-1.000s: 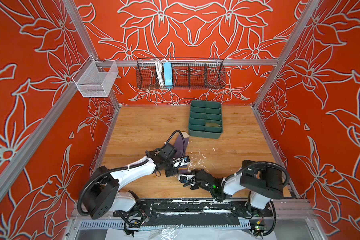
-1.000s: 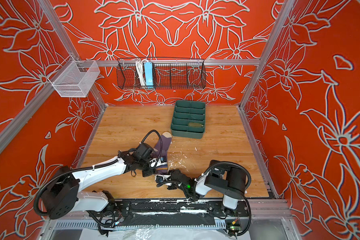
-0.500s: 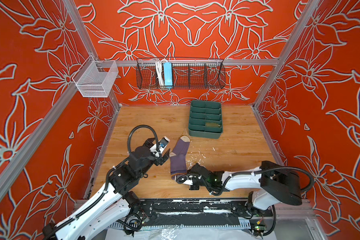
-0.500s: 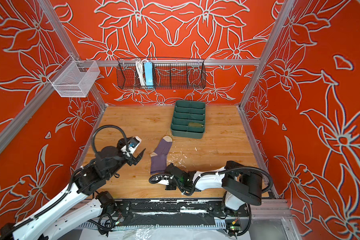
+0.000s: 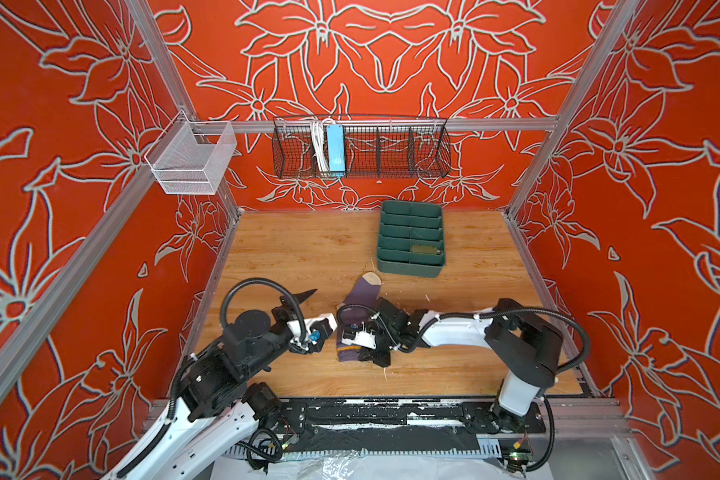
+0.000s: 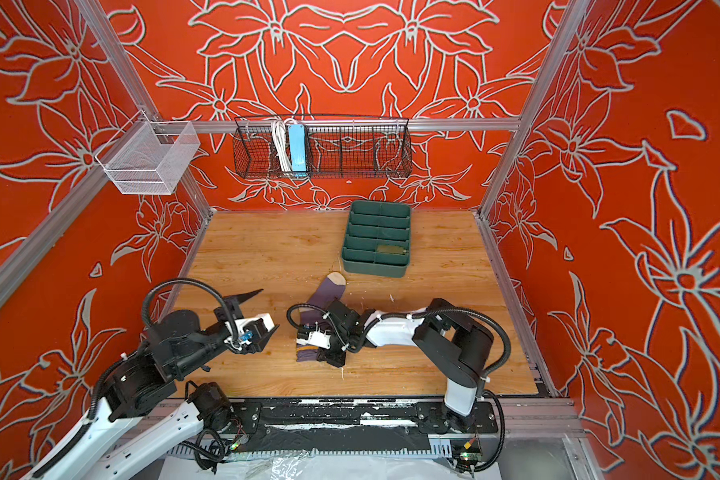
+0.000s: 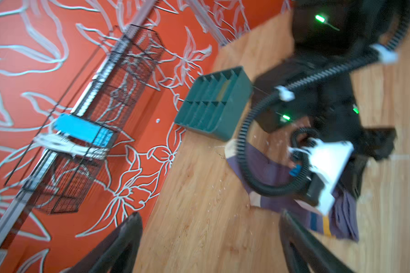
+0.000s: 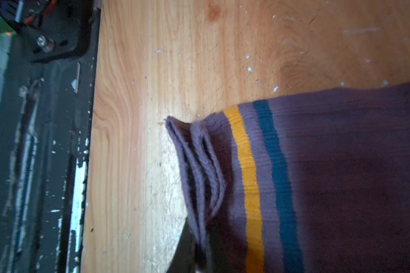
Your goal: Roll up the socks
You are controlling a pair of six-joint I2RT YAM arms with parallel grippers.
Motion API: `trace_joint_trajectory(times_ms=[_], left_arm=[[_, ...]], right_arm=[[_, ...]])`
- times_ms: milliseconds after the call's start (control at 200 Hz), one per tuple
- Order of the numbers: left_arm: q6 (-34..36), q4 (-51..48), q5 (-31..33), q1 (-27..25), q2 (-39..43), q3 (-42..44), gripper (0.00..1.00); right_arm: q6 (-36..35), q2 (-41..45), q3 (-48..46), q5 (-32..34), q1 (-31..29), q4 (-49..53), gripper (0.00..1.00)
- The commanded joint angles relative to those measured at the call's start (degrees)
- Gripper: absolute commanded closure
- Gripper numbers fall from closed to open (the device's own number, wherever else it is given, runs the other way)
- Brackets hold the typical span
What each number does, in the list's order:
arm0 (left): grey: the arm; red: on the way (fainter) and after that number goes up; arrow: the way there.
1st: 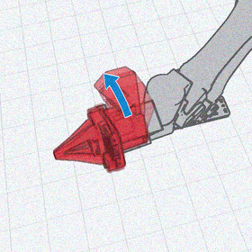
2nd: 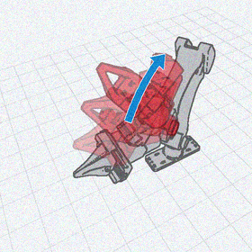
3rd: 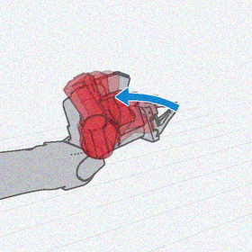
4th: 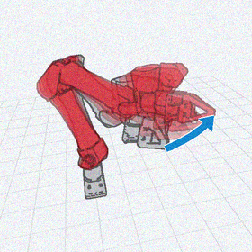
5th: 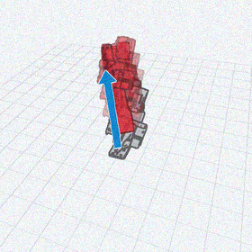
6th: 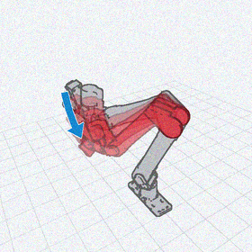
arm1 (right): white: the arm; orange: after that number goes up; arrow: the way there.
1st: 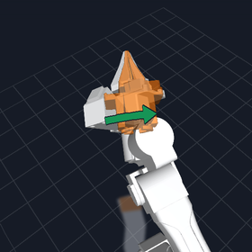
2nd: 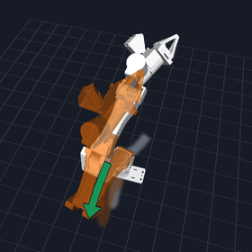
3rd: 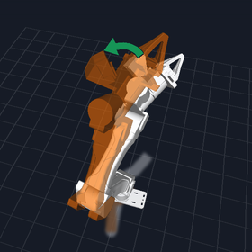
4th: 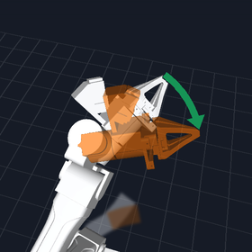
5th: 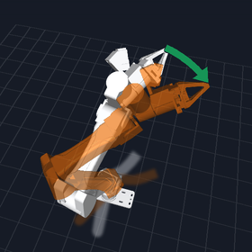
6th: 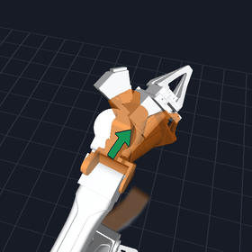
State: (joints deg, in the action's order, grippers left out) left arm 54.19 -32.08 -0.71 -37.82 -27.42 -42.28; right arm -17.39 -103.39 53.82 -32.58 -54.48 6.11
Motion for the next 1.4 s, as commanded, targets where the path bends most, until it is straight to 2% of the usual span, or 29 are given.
trace_joint_trajectory(times_ms=[0,125,220,320,430,500,581,746,956,1116,1396], left_arm=[[13.4,-2.9,-4.1,0.1,0.1,2.7,0.11],[19.5,-1.8,-6.3,-1.2,1.2,3.8,0.11],[22.9,-5.1,-4.7,-3.9,0.5,4.5,0.12],[23.6,-6.6,-0.7,-10.6,-0.9,7.9,0.12],[22.9,-3.2,7.6,-19.8,-4.2,13.2,0.13],[21.9,-0.4,10.8,-23.7,-7.8,16.0,0.16],[19.5,4.3,12.0,-25.8,-11.9,18.8,0.17],[11.5,13.8,12.7,-26.6,-19.7,21.3,0.20],[3.6,18.1,11.9,-26.7,-25.9,20.9,0.29],[0.2,23.8,15.3,-26.5,-28.7,22.6,0.31],[-4.6,25.1,12.6,-22.7,-37.5,20.7,0.44]], right_arm=[[0.9,-4.4,1.7,-8.1,2.0,10.2,1.00],[1.0,-5.5,2.1,-9.1,3.3,10.7,1.00],[0.8,-6.1,2.5,-9.2,4.2,11.1,1.00],[0.2,-7.0,3.2,-9.6,5.0,11.8,1.00],[0.3,-7.7,3.7,-10.2,5.8,11.5,1.00],[0.6,-8.0,3.7,-10.6,6.4,11.5,1.00],[1.0,-8.5,3.7,-11.3,7.2,11.4,1.00],[1.6,-9.4,3.3,-12.5,8.4,10.4,1.00],[1.6,-9.7,2.3,-13.8,9.3,8.8,1.00],[1.0,-9.6,1.6,-14.8,10.0,8.8,1.00],[1.0,-10.2,1.3,-16.1,10.6,8.3,1.00]])
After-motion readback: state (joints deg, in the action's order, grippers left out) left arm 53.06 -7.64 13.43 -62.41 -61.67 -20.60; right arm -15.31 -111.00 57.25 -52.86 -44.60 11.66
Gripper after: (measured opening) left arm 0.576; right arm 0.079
